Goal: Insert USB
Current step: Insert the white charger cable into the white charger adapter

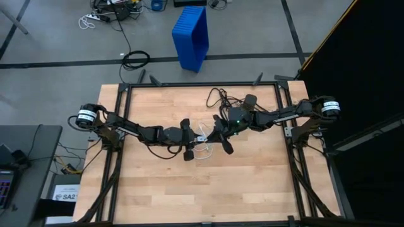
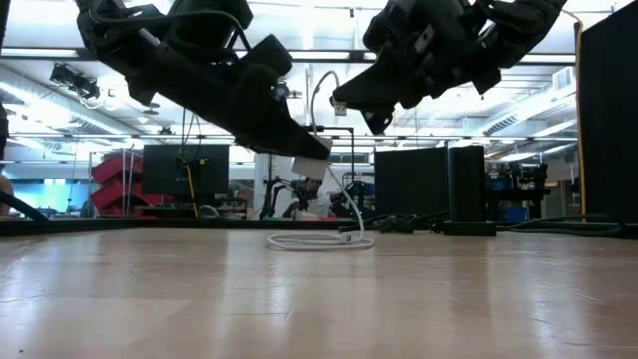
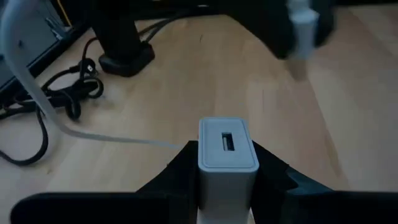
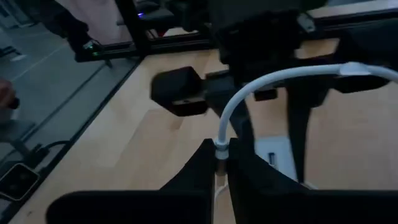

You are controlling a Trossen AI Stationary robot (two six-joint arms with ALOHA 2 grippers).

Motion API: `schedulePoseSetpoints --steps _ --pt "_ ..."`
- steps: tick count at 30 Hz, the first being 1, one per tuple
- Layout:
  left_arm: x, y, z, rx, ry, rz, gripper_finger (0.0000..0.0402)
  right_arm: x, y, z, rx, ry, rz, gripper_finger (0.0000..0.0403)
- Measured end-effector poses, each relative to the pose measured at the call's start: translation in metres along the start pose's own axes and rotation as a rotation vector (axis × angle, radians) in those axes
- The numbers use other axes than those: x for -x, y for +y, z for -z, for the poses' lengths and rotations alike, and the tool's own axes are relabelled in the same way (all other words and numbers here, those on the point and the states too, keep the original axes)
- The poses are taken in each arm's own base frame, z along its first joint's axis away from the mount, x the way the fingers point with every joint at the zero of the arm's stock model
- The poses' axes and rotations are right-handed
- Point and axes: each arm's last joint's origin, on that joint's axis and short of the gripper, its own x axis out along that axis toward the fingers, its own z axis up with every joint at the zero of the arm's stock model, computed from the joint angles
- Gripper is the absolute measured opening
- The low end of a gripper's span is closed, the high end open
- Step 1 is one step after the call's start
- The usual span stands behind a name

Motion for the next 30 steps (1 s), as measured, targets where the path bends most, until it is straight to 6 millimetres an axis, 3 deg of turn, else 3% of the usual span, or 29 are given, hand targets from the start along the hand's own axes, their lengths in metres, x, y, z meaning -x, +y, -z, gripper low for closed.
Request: schedulePoseSetpoints --steps 3,8,18,30 --pt "0.0 -0.001 -0.006 0.007 -0.066 0.034 0.0075 -0.001 0.005 -0.006 0.081 -0.068 0.059 0.0001" --pt "0.001 -0.002 -0.011 0.015 -0.114 0.062 0.0075 -0.002 0.018 0.005 0.199 -0.148 0.118 0.0001" --pt "0.001 0.001 -0.017 0.043 -0.175 0.058 0.0075 0.012 0.012 0.032 0.169 -0.19 0.148 0.0" --pt "0.0 0.001 -0.016 0.078 -0.166 0.065 0.0075 0.012 0.013 0.034 0.146 -0.181 0.135 0.0"
